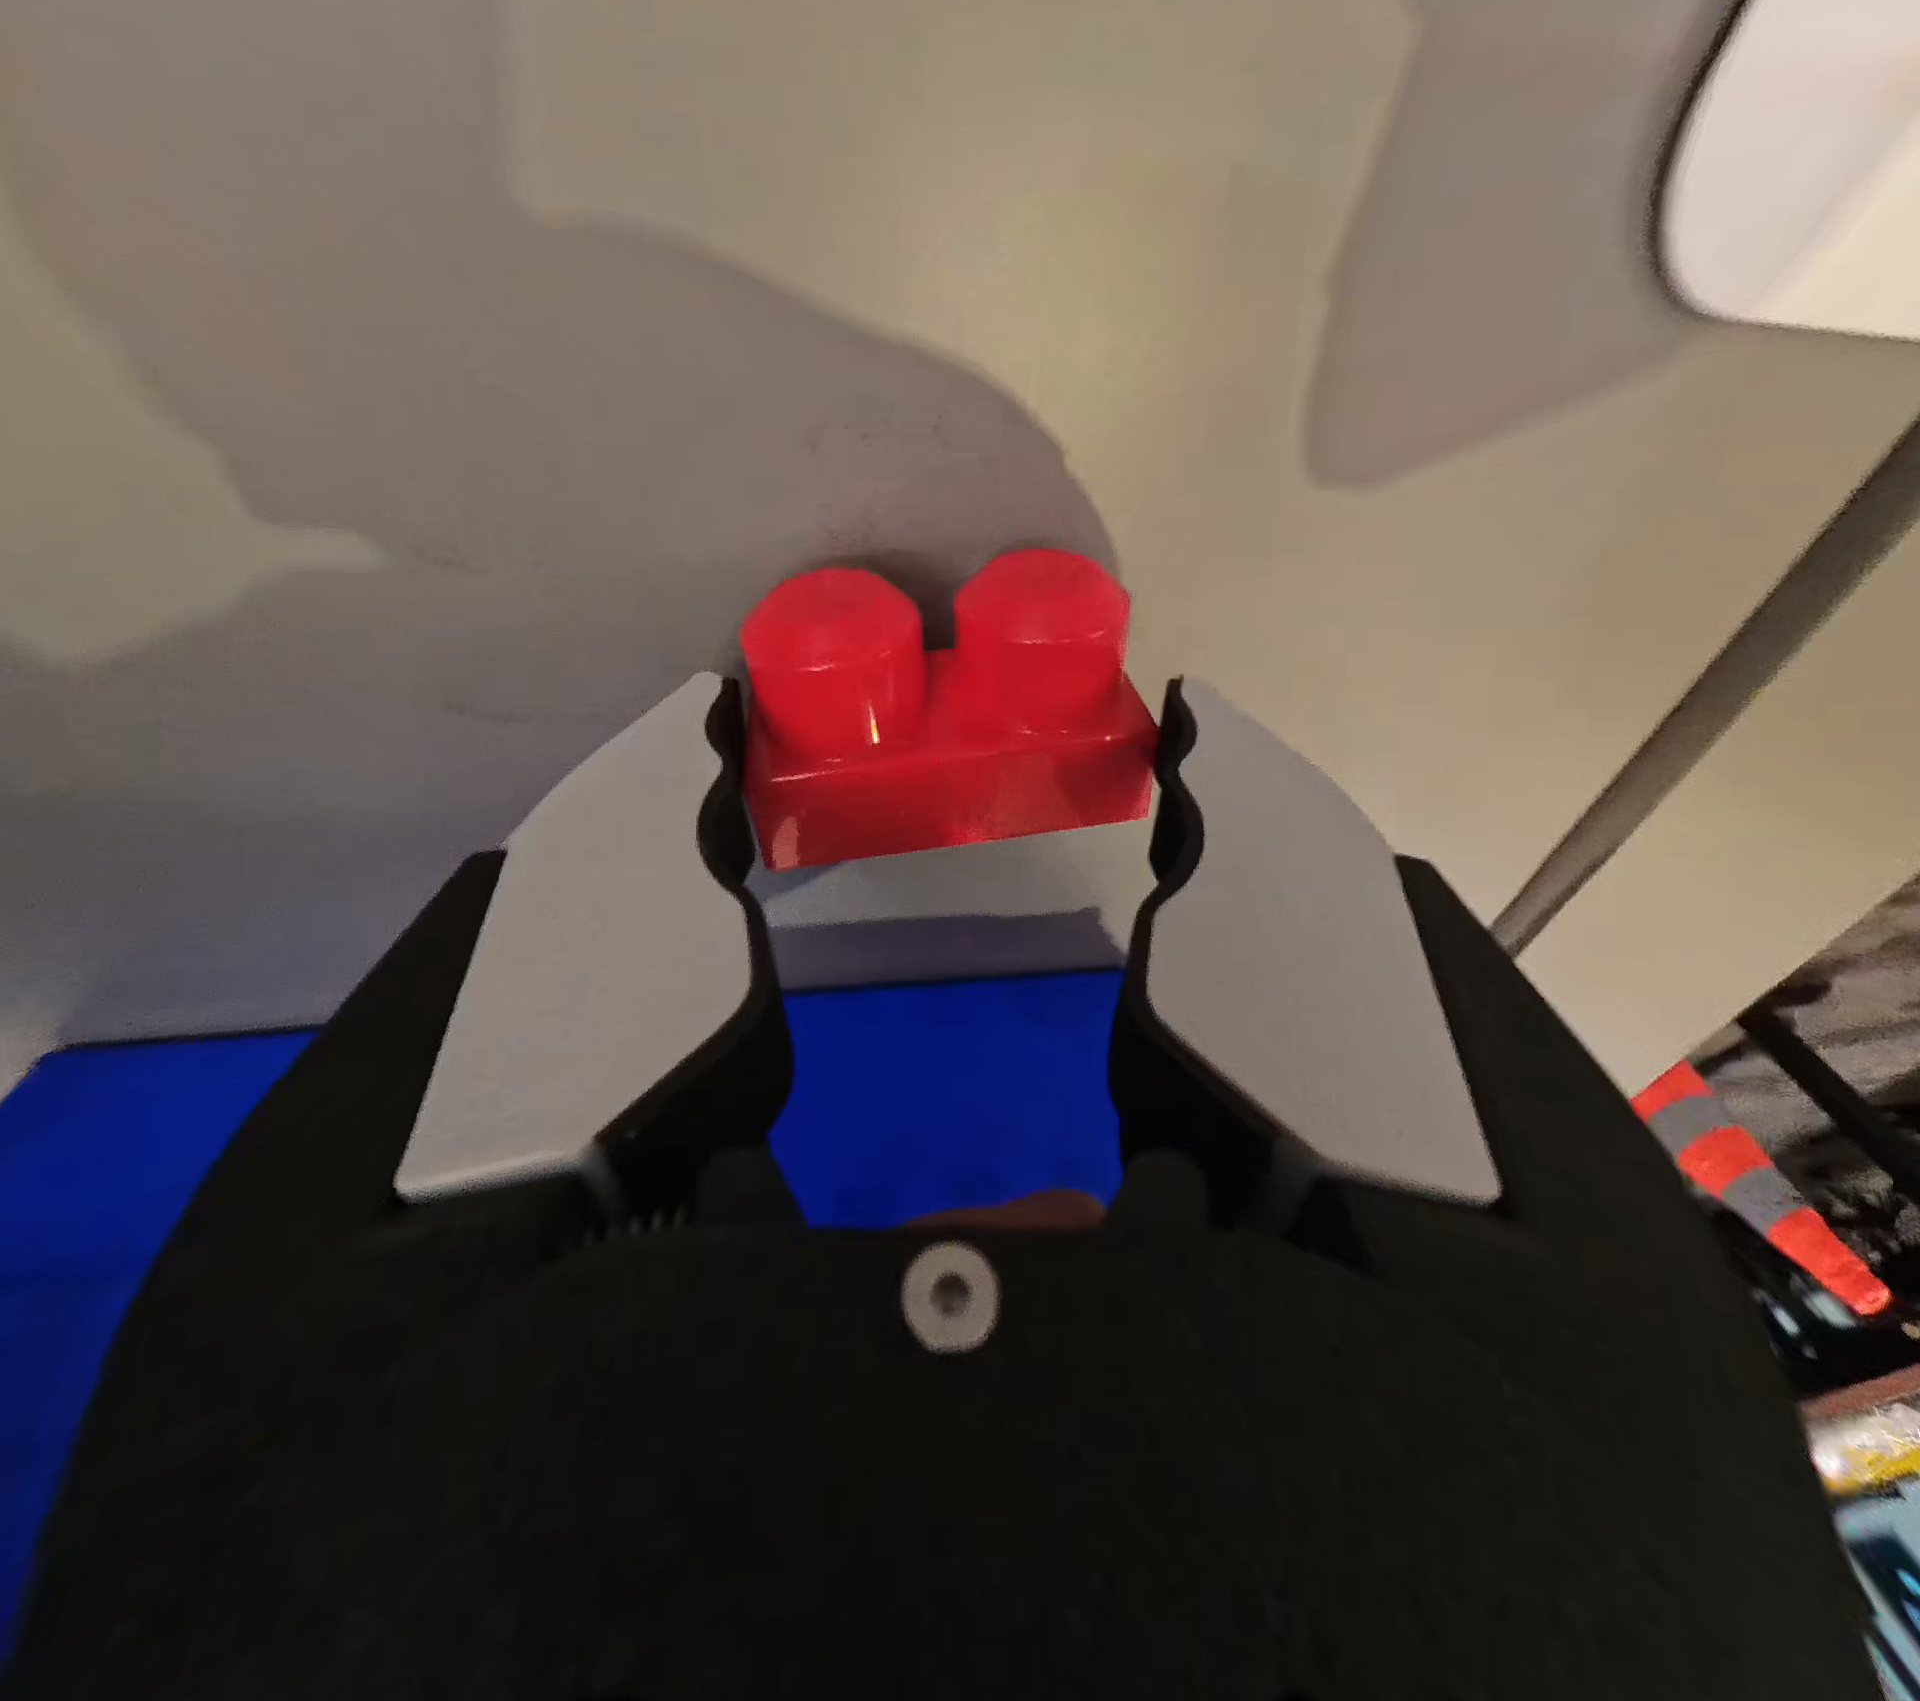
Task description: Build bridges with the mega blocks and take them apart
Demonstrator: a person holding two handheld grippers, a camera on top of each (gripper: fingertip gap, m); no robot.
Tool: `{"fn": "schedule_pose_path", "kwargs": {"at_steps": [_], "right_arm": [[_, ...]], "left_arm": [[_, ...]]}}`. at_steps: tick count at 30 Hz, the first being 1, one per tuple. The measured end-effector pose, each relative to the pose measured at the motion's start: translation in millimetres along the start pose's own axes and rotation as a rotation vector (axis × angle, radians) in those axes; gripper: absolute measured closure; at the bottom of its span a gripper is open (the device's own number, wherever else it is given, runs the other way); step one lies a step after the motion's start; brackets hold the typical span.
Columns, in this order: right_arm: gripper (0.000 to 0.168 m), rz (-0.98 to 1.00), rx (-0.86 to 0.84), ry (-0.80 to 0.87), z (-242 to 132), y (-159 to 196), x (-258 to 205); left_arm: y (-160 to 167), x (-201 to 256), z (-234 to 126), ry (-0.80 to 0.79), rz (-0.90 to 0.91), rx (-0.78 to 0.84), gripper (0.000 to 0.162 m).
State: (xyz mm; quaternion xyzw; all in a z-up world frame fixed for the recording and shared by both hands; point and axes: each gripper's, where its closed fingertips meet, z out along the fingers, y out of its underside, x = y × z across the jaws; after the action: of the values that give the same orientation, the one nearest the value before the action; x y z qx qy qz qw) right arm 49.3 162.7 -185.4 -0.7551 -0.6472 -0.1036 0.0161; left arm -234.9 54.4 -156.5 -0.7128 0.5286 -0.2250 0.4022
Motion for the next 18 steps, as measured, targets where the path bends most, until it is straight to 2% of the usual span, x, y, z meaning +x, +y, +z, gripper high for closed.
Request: {"fn": "schedule_pose_path", "kwargs": {"at_steps": [3, 8, 10, 14, 18], "right_arm": [[0.093, 0.053, 0.263, 0.053, -51.7, -36.3, -9.7], [0.093, 0.179, 1.048, 0.068, -196.7, -120.1, -77.1], [0.093, 0.237, 1.347, -0.003, -237.3, -141.1, -105.5], [0.093, 0.325, 1.827, -0.152, -278.3, -160.1, -126.3], [0.093, 0.324, 2.163, -0.258, -302.4, -153.4, -124.8]], "left_arm": [[-7.3, -3.1, -2.4, -0.006, 0.007, 0.031, 0.086], [-38.5, -2.3, -13.7, 0.051, -0.017, 0.158, 0.086], [-60.9, 2.5, -21.3, 0.099, -0.012, 0.24, 0.086], [-115.5, 18.3, -43.8, 0.216, 0.002, 0.426, 0.086], [-155.9, 35.6, -63.2, 0.328, -0.011, 0.541, 0.086]]}}
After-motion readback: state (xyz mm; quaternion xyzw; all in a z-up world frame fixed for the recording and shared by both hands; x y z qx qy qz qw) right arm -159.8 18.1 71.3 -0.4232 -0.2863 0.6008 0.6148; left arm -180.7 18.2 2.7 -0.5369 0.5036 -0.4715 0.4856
